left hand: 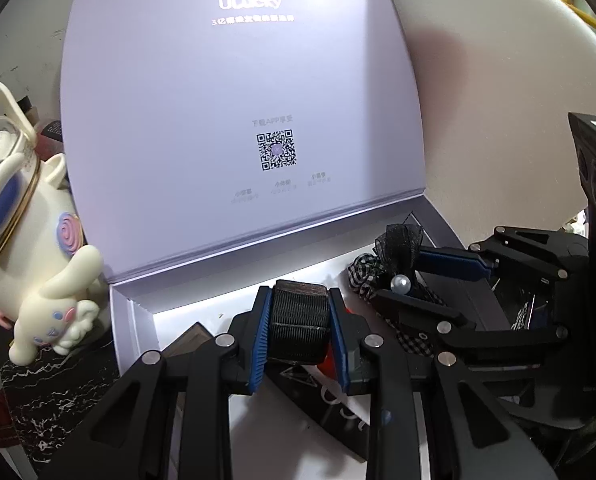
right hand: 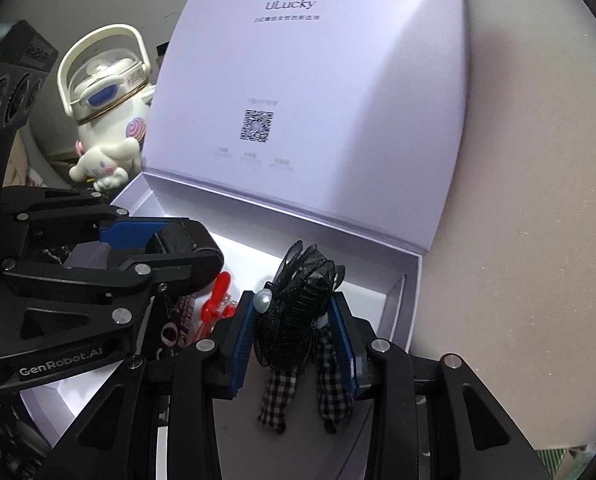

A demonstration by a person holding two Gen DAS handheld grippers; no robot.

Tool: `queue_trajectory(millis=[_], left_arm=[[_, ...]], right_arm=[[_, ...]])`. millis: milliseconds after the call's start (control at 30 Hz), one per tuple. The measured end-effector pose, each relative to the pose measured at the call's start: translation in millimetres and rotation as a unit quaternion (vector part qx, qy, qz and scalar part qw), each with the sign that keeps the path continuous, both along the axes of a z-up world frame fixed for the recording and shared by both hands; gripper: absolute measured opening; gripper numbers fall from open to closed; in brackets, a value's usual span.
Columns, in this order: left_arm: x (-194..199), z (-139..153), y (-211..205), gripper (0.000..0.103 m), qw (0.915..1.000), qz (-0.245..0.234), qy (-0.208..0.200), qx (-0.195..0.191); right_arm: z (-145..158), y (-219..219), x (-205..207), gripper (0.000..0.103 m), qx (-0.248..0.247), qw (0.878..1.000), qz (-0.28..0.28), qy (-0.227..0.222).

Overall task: Organize rigid objects
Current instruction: 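Open the left gripper to drop the strap while the right releases the lace scrunchie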

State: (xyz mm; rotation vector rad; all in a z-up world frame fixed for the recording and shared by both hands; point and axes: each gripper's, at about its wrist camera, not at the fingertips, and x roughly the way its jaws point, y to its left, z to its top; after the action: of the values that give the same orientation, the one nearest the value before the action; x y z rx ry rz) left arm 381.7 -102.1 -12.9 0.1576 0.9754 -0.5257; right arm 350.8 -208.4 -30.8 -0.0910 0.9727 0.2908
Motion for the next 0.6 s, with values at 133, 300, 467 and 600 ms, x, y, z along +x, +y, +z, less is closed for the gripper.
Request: queue_trajectory(millis=[133, 300, 467, 600], left_arm=[[5, -4, 3, 0.027, 1.0, -0.001, 0.001, 0.0], [2, 4, 2, 0.027, 1.0, 0.001, -0.004, -0.005], [4, 6, -1, 0.027, 1.0, 0.004, -0.008, 0.001], [-6, 4, 9, 0.027, 0.9999, 0.01, -0.01, 0.0]], right_arm=[[1, 1, 0, 0.036, -0.002, 1.0, -0.002, 0.001], [3, 1, 2, 0.036, 0.0, 1.0, -0.005, 0.001], [7, 0, 5, 0.042, -0.001, 1.0, -0.01, 0.005], [12, 1, 2, 0.057, -0.005, 1.0, -0.011, -0.001]])
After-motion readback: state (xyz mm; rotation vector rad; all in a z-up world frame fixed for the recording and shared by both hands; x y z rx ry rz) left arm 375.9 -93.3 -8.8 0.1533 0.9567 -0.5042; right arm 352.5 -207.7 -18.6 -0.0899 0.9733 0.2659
